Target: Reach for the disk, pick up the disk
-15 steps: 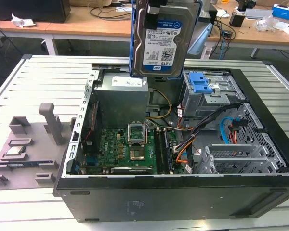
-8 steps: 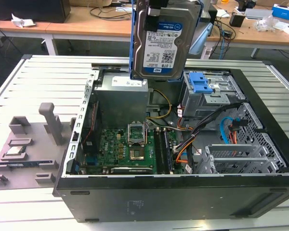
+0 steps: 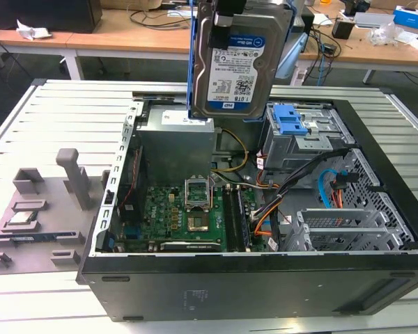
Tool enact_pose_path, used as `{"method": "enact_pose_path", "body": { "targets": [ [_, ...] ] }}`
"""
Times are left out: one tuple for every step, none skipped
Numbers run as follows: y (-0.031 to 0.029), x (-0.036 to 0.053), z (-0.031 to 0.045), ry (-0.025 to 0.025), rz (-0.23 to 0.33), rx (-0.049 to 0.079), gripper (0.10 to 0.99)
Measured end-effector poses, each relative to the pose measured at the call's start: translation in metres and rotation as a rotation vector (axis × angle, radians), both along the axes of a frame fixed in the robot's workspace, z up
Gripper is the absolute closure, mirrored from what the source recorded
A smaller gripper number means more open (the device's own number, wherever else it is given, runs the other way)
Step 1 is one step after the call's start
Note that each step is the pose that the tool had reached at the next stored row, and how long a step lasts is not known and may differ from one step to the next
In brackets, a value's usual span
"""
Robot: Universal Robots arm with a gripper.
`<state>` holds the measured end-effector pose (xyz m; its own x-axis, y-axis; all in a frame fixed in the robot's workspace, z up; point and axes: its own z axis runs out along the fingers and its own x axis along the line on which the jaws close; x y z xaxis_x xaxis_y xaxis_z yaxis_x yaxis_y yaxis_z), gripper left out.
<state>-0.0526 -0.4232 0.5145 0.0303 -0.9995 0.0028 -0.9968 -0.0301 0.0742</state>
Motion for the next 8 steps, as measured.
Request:
{"method": "enact_pose_path", "body": {
  "targets": [
    [-0.0014, 0.0000, 0.0000, 0.0000, 0.000, 0.000, 0.718],
    [-0.0022, 0.0000, 0.0000, 0.0000, 0.000, 0.000, 0.718],
    [-0.0029, 0.0000, -0.0001, 0.0000, 0.000, 0.000, 0.718],
    [-0.0039, 0.0000, -0.0001, 0.0000, 0.000, 0.000, 0.718],
    [-0.0054, 0.0000, -0.0001, 0.0000, 0.000, 0.000, 0.718],
    [-0.0068, 0.0000, -0.0002, 0.0000, 0.000, 0.000, 0.718],
    [-0.0075, 0.0000, -0.0002, 0.0000, 0.000, 0.000, 0.718],
    [-0.0080, 0.0000, -0.0002, 0.0000, 0.000, 0.000, 0.718]
  ]
}}
